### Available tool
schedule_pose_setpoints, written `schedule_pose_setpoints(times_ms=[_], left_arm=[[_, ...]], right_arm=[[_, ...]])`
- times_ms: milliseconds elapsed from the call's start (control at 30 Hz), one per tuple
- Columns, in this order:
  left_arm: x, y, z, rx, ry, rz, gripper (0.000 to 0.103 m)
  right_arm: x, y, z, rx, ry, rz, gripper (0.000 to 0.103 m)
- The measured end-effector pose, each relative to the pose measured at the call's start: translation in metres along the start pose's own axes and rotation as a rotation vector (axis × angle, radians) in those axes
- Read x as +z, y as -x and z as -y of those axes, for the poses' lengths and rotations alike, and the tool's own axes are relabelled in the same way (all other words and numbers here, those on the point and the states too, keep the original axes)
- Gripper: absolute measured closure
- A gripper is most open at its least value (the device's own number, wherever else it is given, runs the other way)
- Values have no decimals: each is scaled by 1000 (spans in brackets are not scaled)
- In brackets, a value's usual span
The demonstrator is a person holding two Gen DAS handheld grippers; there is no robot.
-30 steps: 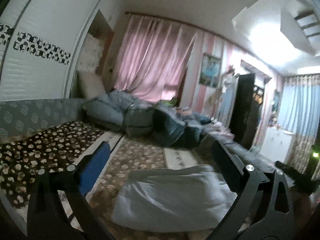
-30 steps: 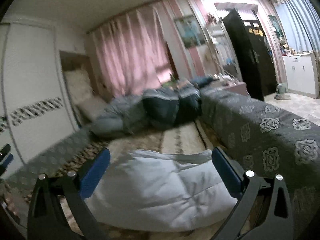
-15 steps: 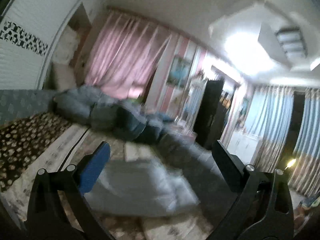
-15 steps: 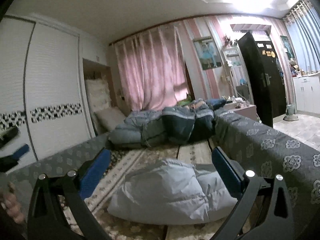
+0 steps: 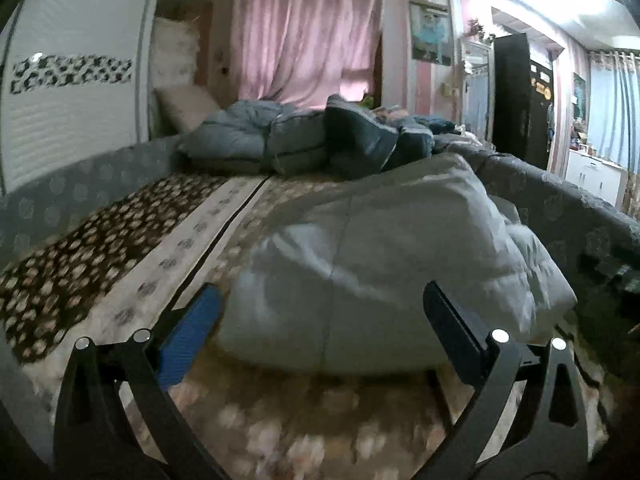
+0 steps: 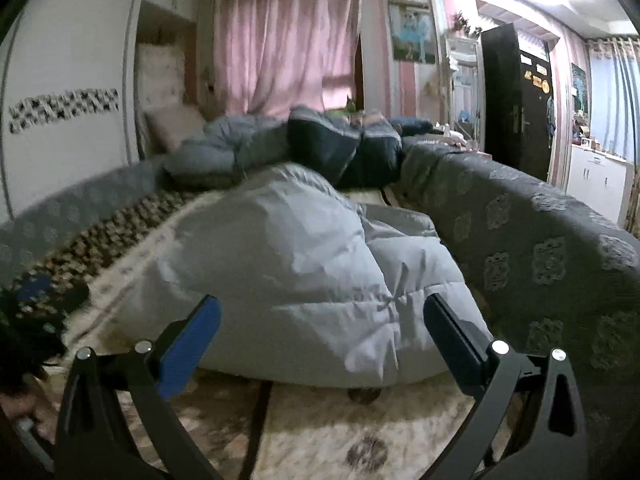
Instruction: Fold large clothes
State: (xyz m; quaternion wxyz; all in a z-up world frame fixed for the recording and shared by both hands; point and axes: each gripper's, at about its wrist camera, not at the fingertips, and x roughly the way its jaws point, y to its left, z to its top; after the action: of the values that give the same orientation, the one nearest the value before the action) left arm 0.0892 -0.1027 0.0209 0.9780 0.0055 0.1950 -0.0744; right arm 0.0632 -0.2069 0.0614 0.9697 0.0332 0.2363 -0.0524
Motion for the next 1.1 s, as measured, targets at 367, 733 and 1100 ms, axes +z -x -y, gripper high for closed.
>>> schedule_pose_setpoints(times_ms=[367,733,1100], left_arm=[[71,-202,73,107,-208,-9,3],[33,-358,63,138,-209,-282,3],[15,-380,67,145,-206,-307,3]], right_arm=[[56,-190,26,-139,40,-86,2],[22,-347,50,-95,-17,-427,1],[5,-371,47,-109,-26,-420,1]])
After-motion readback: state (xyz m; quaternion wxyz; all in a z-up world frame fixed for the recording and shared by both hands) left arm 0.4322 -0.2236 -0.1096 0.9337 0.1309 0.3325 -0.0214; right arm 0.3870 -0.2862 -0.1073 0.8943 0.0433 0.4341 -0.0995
